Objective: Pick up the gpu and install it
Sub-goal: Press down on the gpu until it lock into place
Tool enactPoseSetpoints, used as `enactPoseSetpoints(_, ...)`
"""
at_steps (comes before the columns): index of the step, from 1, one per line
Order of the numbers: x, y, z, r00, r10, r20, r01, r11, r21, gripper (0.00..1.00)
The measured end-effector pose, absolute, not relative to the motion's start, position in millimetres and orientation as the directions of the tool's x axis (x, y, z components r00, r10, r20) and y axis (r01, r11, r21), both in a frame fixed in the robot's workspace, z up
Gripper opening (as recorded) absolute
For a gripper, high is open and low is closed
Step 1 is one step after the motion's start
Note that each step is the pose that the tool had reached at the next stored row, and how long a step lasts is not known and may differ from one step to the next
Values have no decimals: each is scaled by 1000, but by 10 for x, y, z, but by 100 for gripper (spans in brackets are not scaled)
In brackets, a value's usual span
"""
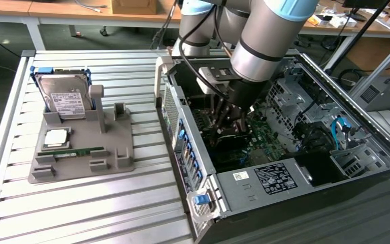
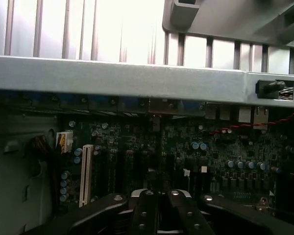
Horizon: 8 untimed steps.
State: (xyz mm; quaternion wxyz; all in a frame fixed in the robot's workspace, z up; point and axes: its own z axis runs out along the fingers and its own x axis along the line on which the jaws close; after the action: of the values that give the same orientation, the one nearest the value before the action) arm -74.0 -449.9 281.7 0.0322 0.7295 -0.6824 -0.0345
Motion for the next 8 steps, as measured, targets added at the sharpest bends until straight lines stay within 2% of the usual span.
enactPoseSetpoints(8, -740, -4498, 2768, 66, -998, -5, -993, -67, 95, 13)
